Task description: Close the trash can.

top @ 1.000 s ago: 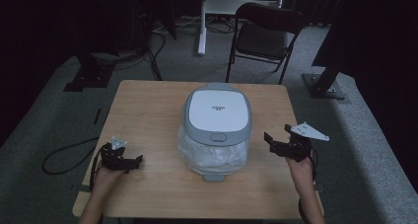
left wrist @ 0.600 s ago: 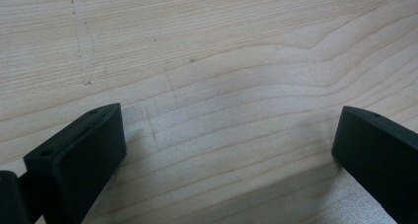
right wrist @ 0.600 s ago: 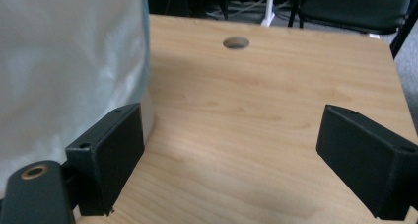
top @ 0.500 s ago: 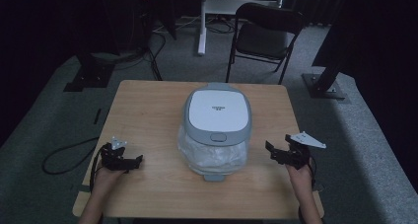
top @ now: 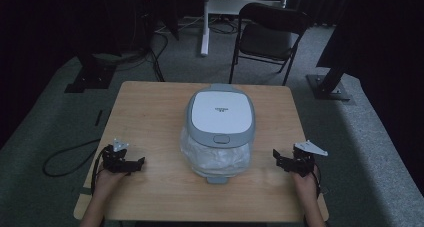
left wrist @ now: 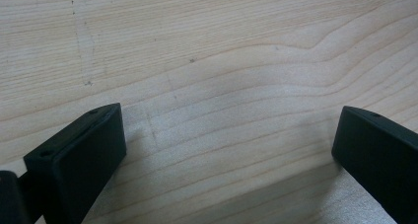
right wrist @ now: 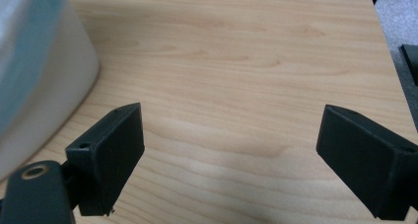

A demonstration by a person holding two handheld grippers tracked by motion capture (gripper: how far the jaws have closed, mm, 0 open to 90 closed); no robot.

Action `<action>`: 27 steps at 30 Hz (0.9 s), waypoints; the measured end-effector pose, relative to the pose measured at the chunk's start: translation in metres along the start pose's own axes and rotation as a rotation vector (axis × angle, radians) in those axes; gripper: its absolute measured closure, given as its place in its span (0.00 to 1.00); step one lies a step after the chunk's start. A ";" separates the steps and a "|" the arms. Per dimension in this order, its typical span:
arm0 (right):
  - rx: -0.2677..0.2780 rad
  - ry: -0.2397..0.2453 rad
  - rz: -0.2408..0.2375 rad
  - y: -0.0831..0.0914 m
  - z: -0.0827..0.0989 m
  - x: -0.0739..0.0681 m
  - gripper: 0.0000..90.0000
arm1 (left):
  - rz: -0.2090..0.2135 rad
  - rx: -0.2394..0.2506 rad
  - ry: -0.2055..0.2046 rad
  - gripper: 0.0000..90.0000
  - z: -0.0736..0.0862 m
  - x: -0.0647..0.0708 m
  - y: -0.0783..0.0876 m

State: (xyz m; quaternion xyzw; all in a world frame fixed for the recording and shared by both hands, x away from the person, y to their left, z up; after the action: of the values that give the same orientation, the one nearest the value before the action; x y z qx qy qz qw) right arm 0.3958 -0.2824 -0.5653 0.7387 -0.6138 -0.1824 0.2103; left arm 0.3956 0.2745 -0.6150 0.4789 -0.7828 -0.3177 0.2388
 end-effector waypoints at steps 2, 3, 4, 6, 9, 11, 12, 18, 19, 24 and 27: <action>-0.013 -0.003 0.012 -0.002 0.005 0.003 0.12 | 0.001 0.001 0.000 0.01 0.000 0.000 0.000; -0.017 -0.006 0.017 -0.003 0.008 0.005 0.12 | 0.001 0.000 0.000 0.01 0.000 0.000 0.000; -0.020 -0.010 0.025 -0.003 0.010 0.006 0.12 | 0.000 0.000 0.000 0.01 0.000 0.000 0.000; -0.032 -0.029 0.056 -0.006 0.015 0.010 0.12 | 0.000 0.000 0.000 0.01 0.000 0.000 0.000; -0.042 -0.050 0.075 -0.007 0.021 0.015 0.12 | -0.004 0.001 0.003 0.01 0.000 0.000 0.000; -0.060 -0.047 0.097 -0.010 0.025 0.017 0.12 | -0.004 0.001 0.003 0.01 0.000 0.000 0.000; -0.060 -0.047 0.097 -0.010 0.025 0.017 0.12 | -0.004 0.001 0.003 0.01 0.000 0.000 0.000; -0.113 -0.064 0.138 -0.015 0.035 0.022 0.12 | -0.005 0.000 0.005 0.01 0.000 0.000 0.000; -0.119 -0.064 0.153 -0.015 0.037 0.024 0.12 | -0.005 0.000 0.005 0.01 0.000 0.000 0.000; -0.155 -0.101 0.220 -0.016 0.045 0.035 0.12 | -0.007 0.000 0.005 0.01 0.001 0.000 0.001; -0.147 -0.118 0.234 -0.015 0.045 0.038 0.12 | -0.009 0.000 0.008 0.01 0.002 0.001 0.002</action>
State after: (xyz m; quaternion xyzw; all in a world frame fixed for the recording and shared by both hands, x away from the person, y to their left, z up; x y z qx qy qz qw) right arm 0.3911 -0.3217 -0.6115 0.6327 -0.6921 -0.2443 0.2472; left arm 0.3933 0.2748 -0.6150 0.4837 -0.7796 -0.3168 0.2406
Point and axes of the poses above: each handheld gripper's, and its own axes: y roughly backward along the jaws, z roughly out of its underside, x roughly to its right, the point moved 9 cm from there along -y, roughly forward along the jaws, and after that the axes turned 7 degrees about z, right-handed, at the moved point
